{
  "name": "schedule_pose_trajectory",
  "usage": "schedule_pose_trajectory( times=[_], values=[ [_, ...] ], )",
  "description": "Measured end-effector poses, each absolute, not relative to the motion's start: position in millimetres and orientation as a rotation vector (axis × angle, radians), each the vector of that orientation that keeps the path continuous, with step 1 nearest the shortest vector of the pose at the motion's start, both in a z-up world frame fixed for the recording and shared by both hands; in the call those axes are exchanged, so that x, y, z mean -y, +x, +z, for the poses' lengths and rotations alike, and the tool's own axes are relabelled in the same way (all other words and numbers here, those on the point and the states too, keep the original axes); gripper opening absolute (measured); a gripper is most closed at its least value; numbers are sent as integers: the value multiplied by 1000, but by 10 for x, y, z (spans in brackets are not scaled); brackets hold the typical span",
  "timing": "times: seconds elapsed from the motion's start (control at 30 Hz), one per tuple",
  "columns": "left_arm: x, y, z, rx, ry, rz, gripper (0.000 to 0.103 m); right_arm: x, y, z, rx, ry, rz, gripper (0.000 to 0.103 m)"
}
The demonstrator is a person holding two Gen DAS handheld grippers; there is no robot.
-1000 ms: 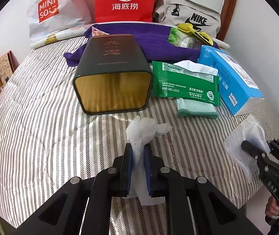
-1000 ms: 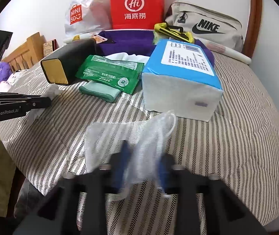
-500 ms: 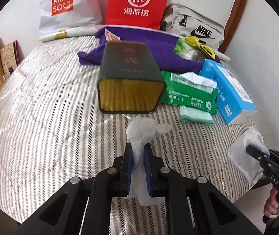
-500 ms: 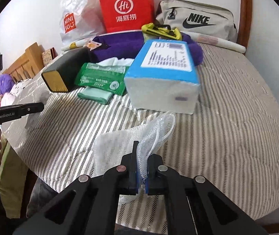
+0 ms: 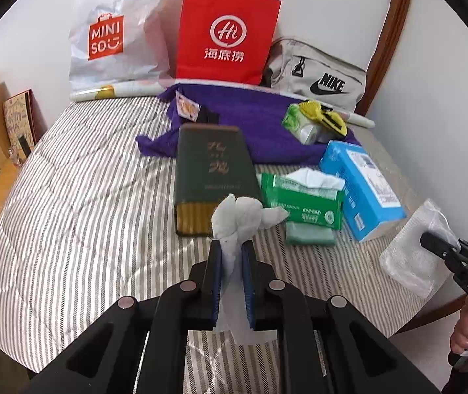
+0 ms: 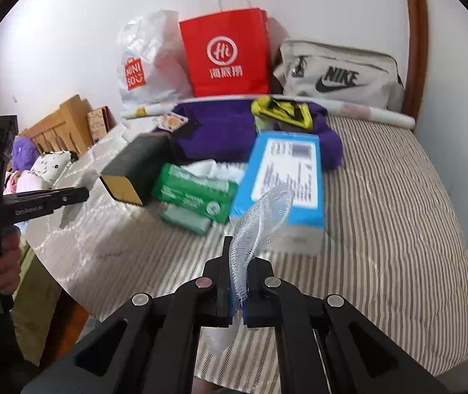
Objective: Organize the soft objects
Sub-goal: 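Carry the tissue with the left tool while the right tool carries the mesh bag toward the towel, then lower and release the tissue onto the towel with the left tool while the right tool releases the mesh bag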
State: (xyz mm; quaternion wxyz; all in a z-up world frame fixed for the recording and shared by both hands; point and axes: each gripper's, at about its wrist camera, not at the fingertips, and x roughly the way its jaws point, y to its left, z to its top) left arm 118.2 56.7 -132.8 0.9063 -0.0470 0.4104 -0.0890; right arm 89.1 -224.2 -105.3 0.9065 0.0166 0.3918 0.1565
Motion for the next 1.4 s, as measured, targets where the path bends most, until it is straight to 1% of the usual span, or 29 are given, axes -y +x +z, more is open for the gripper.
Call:
schedule_pose_trajectory(
  times=[0.47, 0.83, 1.13, 1.4],
  values=[
    [-540, 1672, -1013, -834, -92, -203, 12, 2120, 1521, -693, -750, 21, 390, 3],
    [-533, 2222, -903, -841, -74, -184, 12, 1988, 2319, -444, -689, 12, 417, 3],
    [-518, 2724, -903, -850, -85, -167, 12, 1875, 2946, -457, -682, 33, 419, 3],
    [-485, 3195, -980, -875, -81, -155, 12, 1667, 3407, -679, -719, 9, 433, 4]
  ],
)
